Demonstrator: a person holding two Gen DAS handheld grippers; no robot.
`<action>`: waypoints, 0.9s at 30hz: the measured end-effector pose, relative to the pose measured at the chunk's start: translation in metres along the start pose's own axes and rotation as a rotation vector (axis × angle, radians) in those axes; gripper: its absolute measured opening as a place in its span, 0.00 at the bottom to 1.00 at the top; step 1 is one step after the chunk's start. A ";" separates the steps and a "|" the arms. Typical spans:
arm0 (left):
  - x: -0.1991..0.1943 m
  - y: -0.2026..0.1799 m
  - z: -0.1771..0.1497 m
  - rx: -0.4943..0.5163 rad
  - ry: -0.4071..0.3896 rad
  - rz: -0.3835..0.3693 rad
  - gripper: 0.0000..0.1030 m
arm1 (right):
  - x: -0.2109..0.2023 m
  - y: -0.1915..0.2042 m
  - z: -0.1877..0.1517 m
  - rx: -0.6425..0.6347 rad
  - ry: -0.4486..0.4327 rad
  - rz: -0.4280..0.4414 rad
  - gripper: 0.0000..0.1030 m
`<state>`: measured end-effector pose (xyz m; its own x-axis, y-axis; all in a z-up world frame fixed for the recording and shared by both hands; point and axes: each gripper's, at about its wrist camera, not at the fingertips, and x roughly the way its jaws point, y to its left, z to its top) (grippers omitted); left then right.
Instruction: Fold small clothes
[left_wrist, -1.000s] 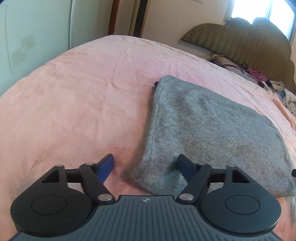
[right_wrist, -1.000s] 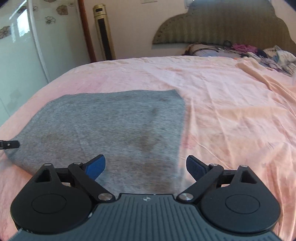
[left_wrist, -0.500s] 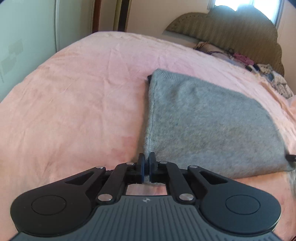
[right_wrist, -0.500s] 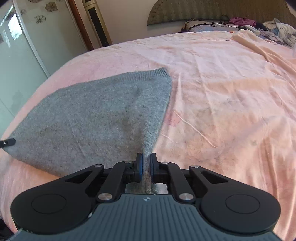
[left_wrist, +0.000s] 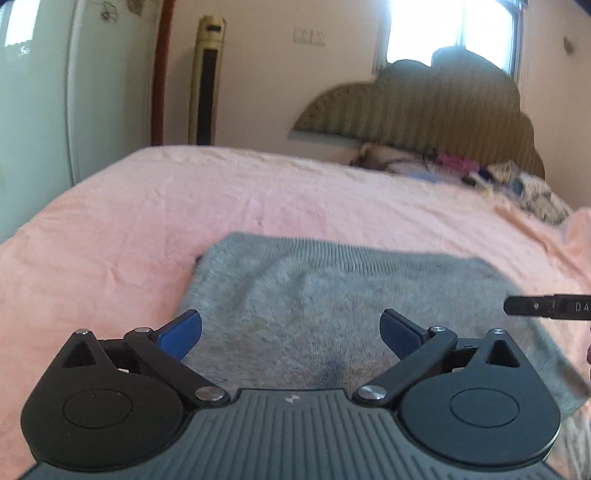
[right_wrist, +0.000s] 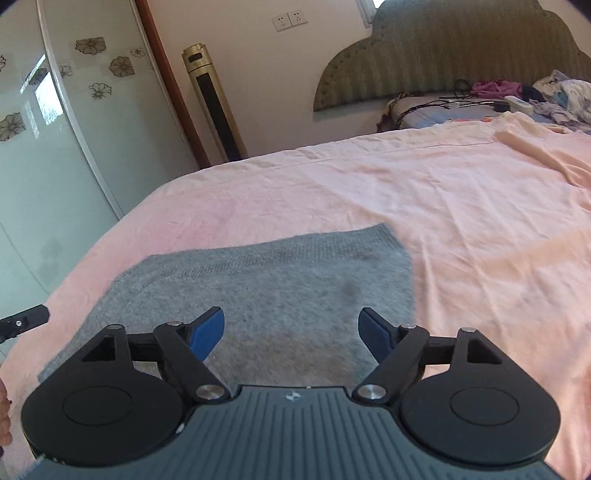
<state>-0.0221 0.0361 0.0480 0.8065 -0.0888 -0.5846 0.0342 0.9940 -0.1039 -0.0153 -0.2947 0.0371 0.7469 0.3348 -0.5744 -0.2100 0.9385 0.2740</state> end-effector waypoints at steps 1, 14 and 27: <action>0.013 -0.003 -0.004 0.005 0.039 0.011 1.00 | 0.014 0.007 -0.002 -0.026 0.010 -0.043 0.78; -0.007 -0.002 -0.036 0.144 0.101 0.001 1.00 | 0.020 0.001 -0.032 -0.098 0.054 -0.191 0.91; -0.066 0.060 -0.058 -0.320 0.093 0.012 0.99 | -0.035 0.006 -0.046 -0.104 0.012 -0.125 0.92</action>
<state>-0.1077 0.0983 0.0338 0.7479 -0.0974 -0.6567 -0.1737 0.9260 -0.3352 -0.0719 -0.2973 0.0232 0.7642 0.2149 -0.6081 -0.1803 0.9765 0.1185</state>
